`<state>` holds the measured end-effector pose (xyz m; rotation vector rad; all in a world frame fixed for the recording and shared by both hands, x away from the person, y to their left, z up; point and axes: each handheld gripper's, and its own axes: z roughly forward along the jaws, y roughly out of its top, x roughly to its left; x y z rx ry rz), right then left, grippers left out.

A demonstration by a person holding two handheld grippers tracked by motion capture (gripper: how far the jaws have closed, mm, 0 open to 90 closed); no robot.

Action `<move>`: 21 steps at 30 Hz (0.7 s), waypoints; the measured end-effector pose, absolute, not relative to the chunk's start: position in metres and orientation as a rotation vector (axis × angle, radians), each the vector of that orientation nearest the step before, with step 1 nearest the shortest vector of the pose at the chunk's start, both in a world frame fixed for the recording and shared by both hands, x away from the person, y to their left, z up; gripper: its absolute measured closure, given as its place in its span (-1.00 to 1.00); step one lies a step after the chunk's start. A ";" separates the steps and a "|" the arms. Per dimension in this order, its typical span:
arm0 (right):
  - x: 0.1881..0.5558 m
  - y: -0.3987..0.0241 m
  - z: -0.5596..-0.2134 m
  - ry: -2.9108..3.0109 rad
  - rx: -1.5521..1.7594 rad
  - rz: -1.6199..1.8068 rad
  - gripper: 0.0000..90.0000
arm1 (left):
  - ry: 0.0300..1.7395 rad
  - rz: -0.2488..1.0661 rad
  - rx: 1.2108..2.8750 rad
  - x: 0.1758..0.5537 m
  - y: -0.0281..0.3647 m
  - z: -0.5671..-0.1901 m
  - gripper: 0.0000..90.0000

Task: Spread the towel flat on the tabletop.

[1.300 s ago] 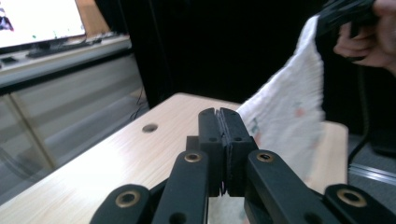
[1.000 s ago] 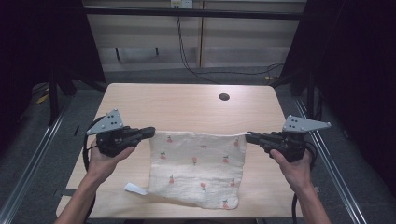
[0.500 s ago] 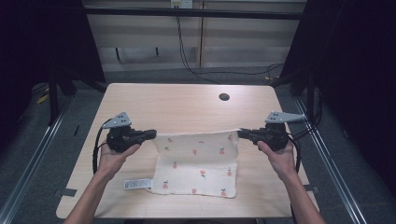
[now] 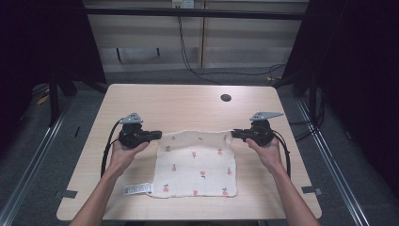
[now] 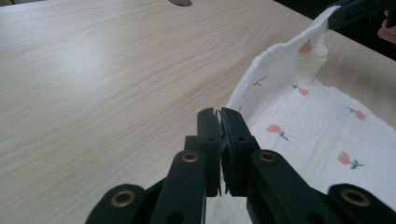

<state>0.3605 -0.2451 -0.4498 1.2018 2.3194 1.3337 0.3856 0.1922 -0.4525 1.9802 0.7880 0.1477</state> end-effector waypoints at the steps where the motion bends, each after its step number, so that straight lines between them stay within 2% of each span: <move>1: 0.362 -0.246 -0.452 2.323 1.206 1.320 0.76 | 0.802 0.161 1.978 0.387 0.194 -0.454 0.83; 3: 0.364 -0.246 -0.455 2.308 1.230 1.293 0.65 | 0.830 0.163 1.979 0.388 0.196 -0.456 0.74; 5: 0.365 -0.247 -0.455 2.277 1.248 1.280 0.48 | 0.865 0.167 1.981 0.389 0.200 -0.457 0.57; 8: 0.364 -0.250 -0.453 2.237 1.266 1.269 0.32 | 0.861 0.167 1.987 0.385 0.204 -0.455 0.46; 11: 0.358 -0.250 -0.449 2.247 1.252 1.272 0.18 | 0.834 0.169 2.007 0.378 0.206 -0.454 0.42; 16: 0.342 -0.240 -0.449 2.340 1.182 1.278 0.06 | 0.782 0.148 2.050 0.361 0.207 -0.455 0.37; 21: 0.324 -0.227 -0.463 2.458 1.117 1.203 0.02 | 0.739 0.111 2.118 0.345 0.204 -0.458 0.37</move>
